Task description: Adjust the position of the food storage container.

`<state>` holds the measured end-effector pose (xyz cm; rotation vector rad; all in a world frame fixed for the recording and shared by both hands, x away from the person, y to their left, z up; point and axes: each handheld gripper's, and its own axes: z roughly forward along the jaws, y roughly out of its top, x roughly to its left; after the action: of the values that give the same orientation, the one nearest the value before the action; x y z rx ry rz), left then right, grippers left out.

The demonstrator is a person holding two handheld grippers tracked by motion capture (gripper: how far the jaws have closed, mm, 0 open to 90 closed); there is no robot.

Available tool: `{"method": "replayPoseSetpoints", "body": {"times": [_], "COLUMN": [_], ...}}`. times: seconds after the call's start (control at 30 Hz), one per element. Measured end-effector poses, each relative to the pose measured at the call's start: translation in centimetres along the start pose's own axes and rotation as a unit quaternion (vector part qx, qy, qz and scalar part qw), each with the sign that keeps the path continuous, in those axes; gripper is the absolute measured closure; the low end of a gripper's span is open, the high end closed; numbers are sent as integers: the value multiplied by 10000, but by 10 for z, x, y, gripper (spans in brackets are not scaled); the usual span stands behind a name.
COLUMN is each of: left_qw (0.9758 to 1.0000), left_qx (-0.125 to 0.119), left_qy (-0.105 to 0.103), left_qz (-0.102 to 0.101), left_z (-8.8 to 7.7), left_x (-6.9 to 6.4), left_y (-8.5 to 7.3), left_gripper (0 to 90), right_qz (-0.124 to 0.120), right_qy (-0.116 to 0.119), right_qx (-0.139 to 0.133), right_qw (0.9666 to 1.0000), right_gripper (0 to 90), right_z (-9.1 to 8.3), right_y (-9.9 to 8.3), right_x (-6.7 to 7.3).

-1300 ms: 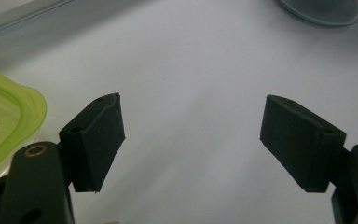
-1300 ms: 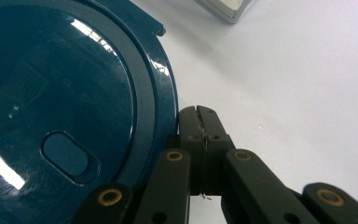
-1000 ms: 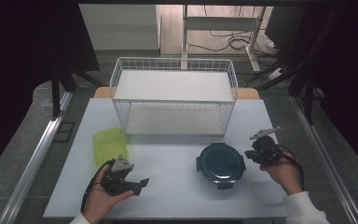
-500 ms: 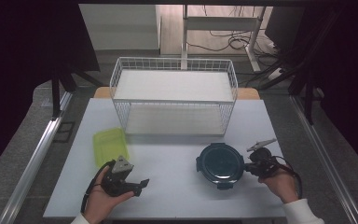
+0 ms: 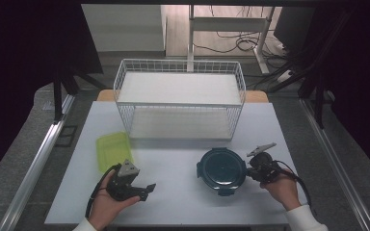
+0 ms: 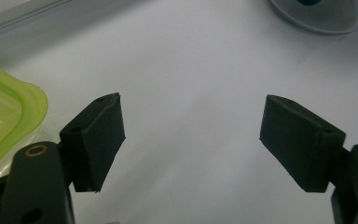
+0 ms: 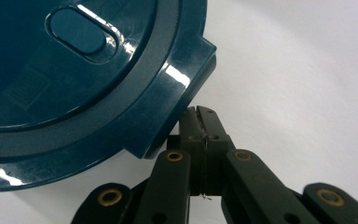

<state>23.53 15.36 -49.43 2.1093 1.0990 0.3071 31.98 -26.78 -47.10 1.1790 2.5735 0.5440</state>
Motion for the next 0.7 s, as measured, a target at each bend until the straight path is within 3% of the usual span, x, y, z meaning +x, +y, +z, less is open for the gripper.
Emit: {"method": "replayPoseSetpoints", "body": {"times": [0.1,0.13,0.2,0.37,0.47,0.7], "left_qw": [10000,10000,10000,10000,10000,9999], "left_qx": [-1,-7,-23,-35,-46,-79], "left_qy": [-3,-7,-13,-31,-30,-22], "left_qz": [-16,-31,-42,-26,-19,-103], "left_z": [0,0,0,-1,-1,-1], "left_x": [1,3,3,3,3,7], "left_y": [1,1,1,2,2,3], "left_gripper": [213,213,213,214,215,215], "right_qz": [-47,-15,-51,-157,-139,-313], "right_qy": [17,151,182,136,310,271], "right_qx": [13,-27,-27,-21,-55,-124], "right_qw": [10000,9999,9998,9998,9994,9991], "right_gripper": [886,886,886,886,886,886], "right_z": [1,3,5,7,9,8], "right_y": [4,7,10,17,21,32], "right_x": [4,6,9,18,25,36]}}
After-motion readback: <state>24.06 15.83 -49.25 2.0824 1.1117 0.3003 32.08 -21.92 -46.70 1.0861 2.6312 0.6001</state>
